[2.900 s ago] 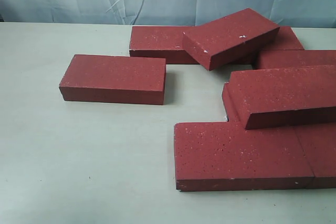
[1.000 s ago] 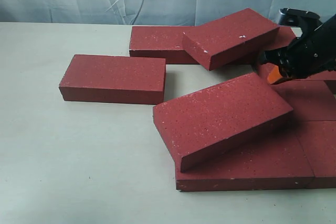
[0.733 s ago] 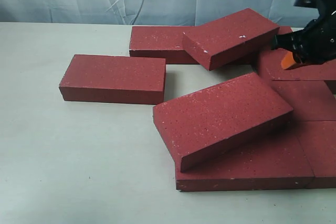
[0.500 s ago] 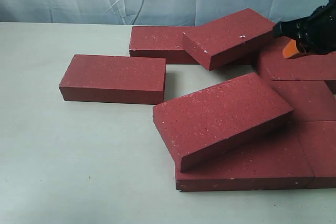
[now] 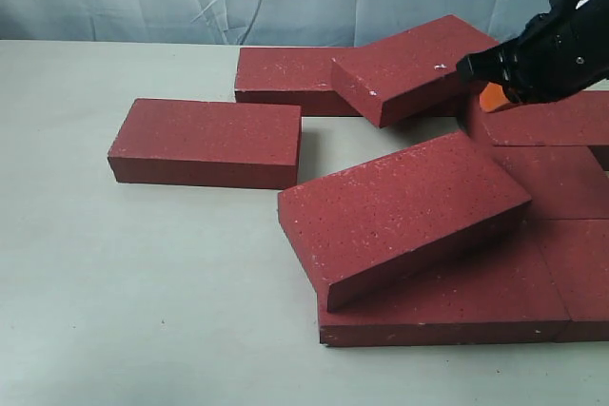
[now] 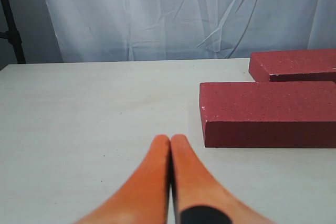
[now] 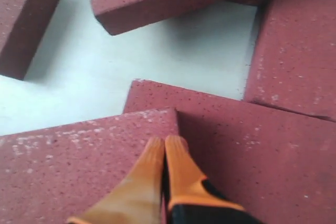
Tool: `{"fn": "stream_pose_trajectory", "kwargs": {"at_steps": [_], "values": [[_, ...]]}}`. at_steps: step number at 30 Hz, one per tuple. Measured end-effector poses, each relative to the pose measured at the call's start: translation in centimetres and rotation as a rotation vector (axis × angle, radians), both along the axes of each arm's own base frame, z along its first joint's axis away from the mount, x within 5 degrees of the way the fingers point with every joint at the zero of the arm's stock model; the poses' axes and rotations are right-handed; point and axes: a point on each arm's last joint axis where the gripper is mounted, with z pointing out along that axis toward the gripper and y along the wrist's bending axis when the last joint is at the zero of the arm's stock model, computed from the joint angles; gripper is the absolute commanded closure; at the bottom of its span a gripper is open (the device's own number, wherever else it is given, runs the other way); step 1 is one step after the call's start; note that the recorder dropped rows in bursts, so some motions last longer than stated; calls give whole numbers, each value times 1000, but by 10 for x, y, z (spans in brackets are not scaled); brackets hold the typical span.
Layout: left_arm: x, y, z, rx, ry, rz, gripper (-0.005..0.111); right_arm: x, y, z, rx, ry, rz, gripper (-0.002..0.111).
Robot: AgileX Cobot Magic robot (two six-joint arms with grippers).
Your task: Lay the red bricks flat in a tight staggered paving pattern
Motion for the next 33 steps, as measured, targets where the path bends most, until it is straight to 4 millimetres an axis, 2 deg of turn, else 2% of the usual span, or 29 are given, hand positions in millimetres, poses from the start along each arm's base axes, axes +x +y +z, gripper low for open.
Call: {"fn": "stream_pose_trajectory", "kwargs": {"at_steps": [6,12,16,26,33], "values": [[0,0,0,0,0,0,107,4,-12,-11,-123,30,-65,109],[0,0,0,0,0,0,107,7,-14,-43,-163,153,-76,109],[0,0,0,0,0,0,107,9,-14,-55,-170,201,-74,109],[0,0,0,0,0,0,107,1,-8,-62,-182,311,-48,109],[0,0,0,0,0,0,107,-7,7,-63,-198,355,8,109]]}}
